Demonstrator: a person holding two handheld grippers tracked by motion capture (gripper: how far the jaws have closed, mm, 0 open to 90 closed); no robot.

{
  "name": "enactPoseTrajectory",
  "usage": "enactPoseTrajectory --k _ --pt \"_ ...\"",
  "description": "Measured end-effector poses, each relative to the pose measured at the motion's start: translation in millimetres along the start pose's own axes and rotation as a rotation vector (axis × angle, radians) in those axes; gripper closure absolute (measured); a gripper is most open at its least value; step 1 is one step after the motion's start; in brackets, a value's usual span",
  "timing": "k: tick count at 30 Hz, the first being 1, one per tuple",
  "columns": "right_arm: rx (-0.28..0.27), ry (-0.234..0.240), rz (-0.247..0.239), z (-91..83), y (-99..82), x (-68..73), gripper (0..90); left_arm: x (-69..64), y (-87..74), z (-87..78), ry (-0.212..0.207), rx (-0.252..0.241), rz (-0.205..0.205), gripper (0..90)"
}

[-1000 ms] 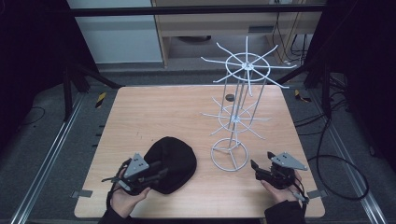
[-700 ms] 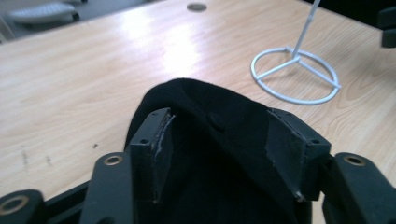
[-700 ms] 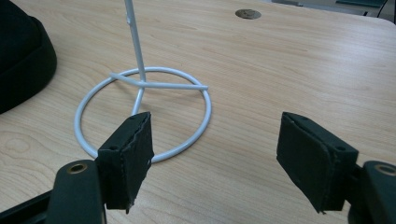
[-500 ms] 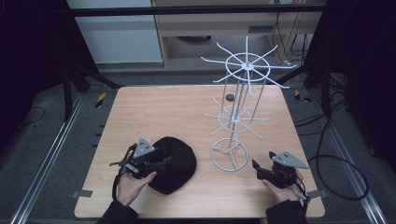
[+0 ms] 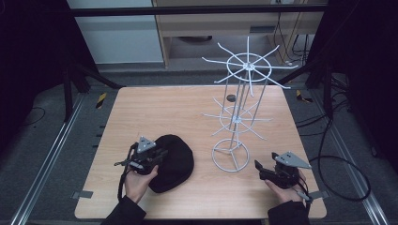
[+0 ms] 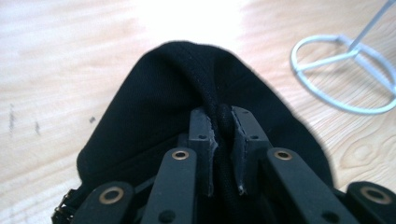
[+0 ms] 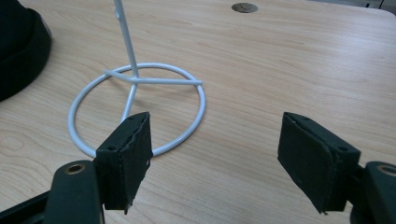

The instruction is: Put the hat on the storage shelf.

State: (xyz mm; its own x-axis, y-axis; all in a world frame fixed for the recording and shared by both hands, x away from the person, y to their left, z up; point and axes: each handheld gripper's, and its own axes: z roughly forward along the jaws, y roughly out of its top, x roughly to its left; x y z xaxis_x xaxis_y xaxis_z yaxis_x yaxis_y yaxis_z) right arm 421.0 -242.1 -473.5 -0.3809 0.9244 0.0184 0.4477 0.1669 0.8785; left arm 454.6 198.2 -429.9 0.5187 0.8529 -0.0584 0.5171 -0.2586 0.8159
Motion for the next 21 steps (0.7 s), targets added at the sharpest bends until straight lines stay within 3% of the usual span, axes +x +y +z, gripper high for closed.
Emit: enactPoseTrajectory --k 7,12,21 --pt "-0.007 -0.012 0.005 -1.2 -1.2 -5.2 26.3 2.4 9.0 -31.6 -0.027 -0.133 0.005 79.4" --pt "-0.005 -0.009 0.01 -1.5 -1.2 -5.3 26.3 1.0 20.9 -60.0 -0.071 -0.252 0.01 79.4" --pt "-0.01 -0.012 0.009 -1.3 -1.7 -6.4 26.2 -1.4 40.4 -111.8 -0.108 -0.446 0.017 79.4"
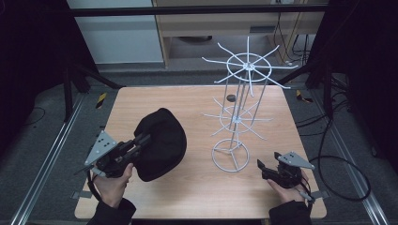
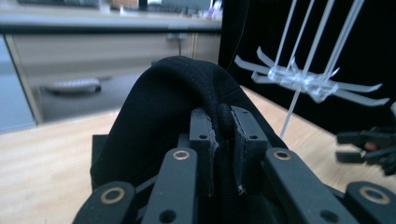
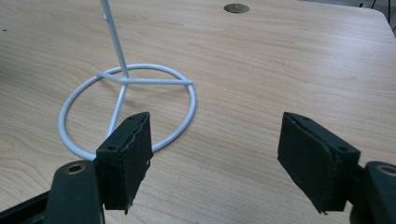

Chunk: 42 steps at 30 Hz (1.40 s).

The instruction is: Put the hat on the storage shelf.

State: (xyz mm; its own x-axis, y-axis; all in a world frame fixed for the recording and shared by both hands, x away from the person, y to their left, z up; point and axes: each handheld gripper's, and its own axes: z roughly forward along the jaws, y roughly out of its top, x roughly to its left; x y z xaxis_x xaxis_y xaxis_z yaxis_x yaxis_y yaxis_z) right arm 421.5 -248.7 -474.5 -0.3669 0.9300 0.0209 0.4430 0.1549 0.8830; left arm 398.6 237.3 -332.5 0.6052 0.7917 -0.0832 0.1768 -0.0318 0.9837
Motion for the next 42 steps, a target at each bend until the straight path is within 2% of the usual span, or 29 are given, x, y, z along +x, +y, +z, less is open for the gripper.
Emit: enactPoseTrajectory --k 6,10,16,21,29,35,38,42 --pt "-0.001 -0.009 -0.003 0.2 -0.5 -0.6 26.2 -2.0 16.9 -13.8 -0.026 -0.09 -0.01 79.5" --pt "-0.001 -0.01 -0.007 0.8 -0.8 -0.7 26.2 -4.6 35.1 -17.1 -0.054 -0.154 -0.018 79.5" --pt "-0.001 -0.011 -0.006 0.7 -0.9 -1.2 26.2 -20.4 68.9 -20.1 -0.099 -0.248 0.003 79.5" --pt "0.0 -0.012 -0.008 1.1 -1.3 -2.0 26.1 -34.3 87.8 -21.3 -0.135 -0.308 0.008 79.5" --pt "0.001 -0.011 -0.007 1.5 -1.2 -1.9 26.0 -46.2 109.1 -20.5 -0.181 -0.375 -0.003 79.6" --pt "0.002 -0.012 -0.009 2.2 -1.4 -2.2 26.0 -53.7 124.8 -19.6 -0.226 -0.431 -0.031 79.5" --pt "0.005 -0.01 -0.005 2.2 -1.4 -1.9 26.0 -60.5 135.0 -15.7 -0.249 -0.444 -0.032 79.5" --pt "0.006 -0.006 -0.001 2.4 -1.5 -1.5 26.0 -69.4 142.9 -7.2 -0.258 -0.442 -0.023 79.5"
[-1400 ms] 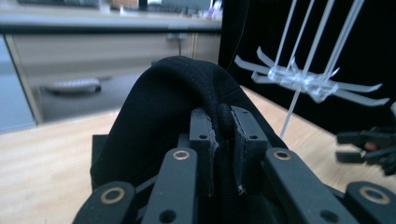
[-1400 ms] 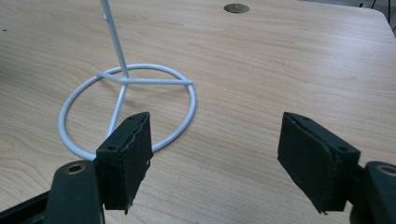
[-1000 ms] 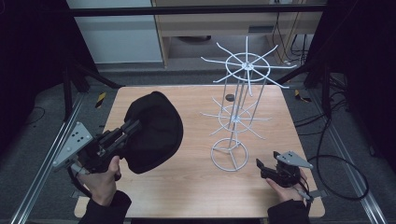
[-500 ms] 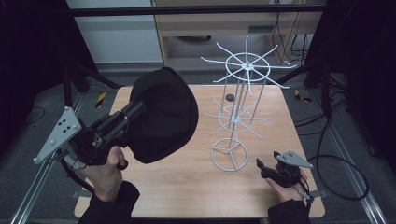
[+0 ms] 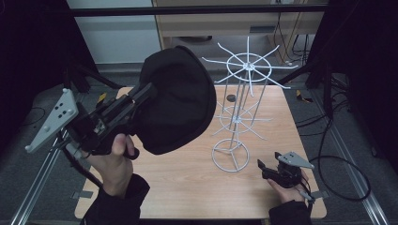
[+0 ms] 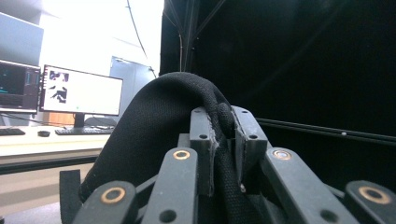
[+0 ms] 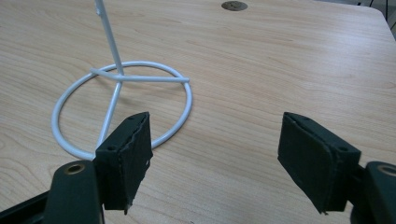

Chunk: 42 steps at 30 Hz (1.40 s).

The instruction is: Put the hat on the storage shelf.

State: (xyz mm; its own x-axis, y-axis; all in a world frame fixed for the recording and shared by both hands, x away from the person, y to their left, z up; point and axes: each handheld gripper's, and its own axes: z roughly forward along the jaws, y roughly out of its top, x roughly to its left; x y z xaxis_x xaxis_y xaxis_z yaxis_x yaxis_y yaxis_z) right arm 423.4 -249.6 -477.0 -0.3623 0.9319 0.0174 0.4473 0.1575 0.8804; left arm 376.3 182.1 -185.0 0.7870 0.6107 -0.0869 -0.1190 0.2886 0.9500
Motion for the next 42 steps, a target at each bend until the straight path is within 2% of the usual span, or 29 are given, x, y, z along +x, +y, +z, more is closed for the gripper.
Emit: enactPoseTrajectory --k 5,11,16,21,29,36,42 --pt "0.0 0.002 0.0 0.1 0.0 0.0 26.0 -2.8 -4.6 18.0 -0.015 0.005 -0.014 79.5" --pt "0.002 0.005 -0.002 0.3 -0.2 0.0 26.0 0.5 -22.6 33.2 -0.012 0.062 -0.031 79.1" --pt "0.004 0.004 -0.007 0.9 -0.5 0.0 26.1 9.8 -44.3 34.7 0.017 0.114 -0.055 78.4" --pt "0.007 0.006 -0.006 1.2 -0.6 0.3 26.0 17.3 -65.1 34.2 0.041 0.177 -0.055 77.4" --pt "0.013 0.005 -0.005 1.6 -0.8 0.9 26.0 22.7 -92.4 38.6 0.051 0.271 -0.045 76.4" --pt "0.014 0.008 -0.003 1.6 -0.9 0.7 26.1 23.5 -98.3 41.9 0.059 0.29 -0.028 74.1" --pt "0.012 0.008 -0.003 1.7 -1.0 0.9 26.0 22.8 -98.2 36.8 0.079 0.292 0.011 60.0"
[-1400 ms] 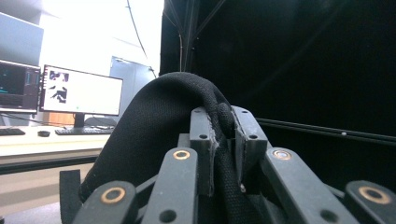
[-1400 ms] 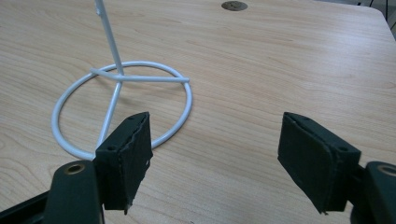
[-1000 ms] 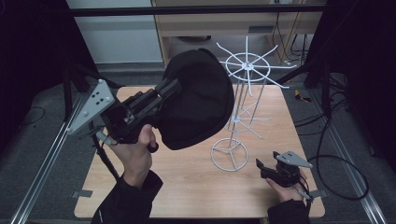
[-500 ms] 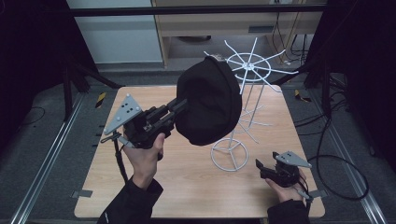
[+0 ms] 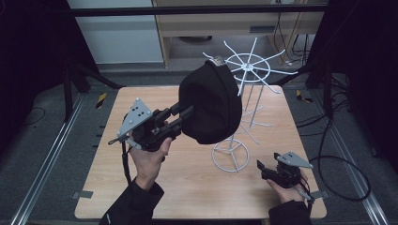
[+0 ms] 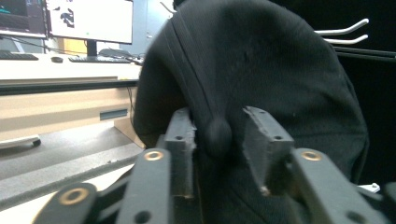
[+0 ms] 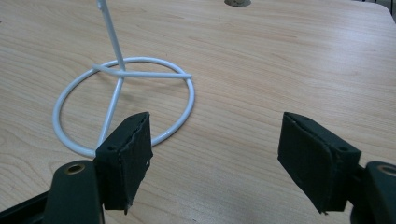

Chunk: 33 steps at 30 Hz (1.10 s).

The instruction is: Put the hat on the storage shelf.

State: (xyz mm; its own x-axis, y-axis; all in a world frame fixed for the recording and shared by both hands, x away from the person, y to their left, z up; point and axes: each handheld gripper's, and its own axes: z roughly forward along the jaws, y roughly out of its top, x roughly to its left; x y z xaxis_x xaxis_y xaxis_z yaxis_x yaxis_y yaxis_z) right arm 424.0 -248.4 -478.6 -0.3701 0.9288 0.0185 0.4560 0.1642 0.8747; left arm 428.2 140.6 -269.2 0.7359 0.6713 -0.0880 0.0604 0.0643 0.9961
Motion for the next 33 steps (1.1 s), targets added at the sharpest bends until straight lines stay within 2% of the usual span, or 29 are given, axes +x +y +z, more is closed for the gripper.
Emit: enactPoseTrajectory --k 2,10,17,22,25,29,33 --pt "0.002 0.002 0.003 -0.2 0.0 0.1 26.0 -0.8 -0.7 -3.4 0.005 0.001 0.011 53.8" --pt "0.0 0.0 0.002 -0.3 -0.1 -0.1 26.0 -1.1 -7.7 -24.5 0.009 0.012 0.033 47.0" --pt "0.0 -0.002 0.005 -1.1 -0.3 -0.5 25.9 9.9 -31.4 -49.3 0.044 0.046 0.029 41.7" --pt "0.0 -0.005 0.009 -1.3 -0.6 -1.0 25.8 28.1 -56.8 -68.0 0.094 0.099 0.008 39.7" --pt "-0.002 -0.008 0.009 -1.2 -0.9 -1.4 25.8 42.8 -76.5 -77.2 0.138 0.153 -0.005 38.4" --pt "0.0 -0.006 0.015 -1.4 -1.0 -2.0 25.6 64.7 -106.6 -87.0 0.204 0.22 -0.056 37.6" --pt "-0.001 -0.006 0.017 -1.3 -1.4 -2.5 25.4 85.3 -138.9 -92.3 0.278 0.307 -0.084 36.0"
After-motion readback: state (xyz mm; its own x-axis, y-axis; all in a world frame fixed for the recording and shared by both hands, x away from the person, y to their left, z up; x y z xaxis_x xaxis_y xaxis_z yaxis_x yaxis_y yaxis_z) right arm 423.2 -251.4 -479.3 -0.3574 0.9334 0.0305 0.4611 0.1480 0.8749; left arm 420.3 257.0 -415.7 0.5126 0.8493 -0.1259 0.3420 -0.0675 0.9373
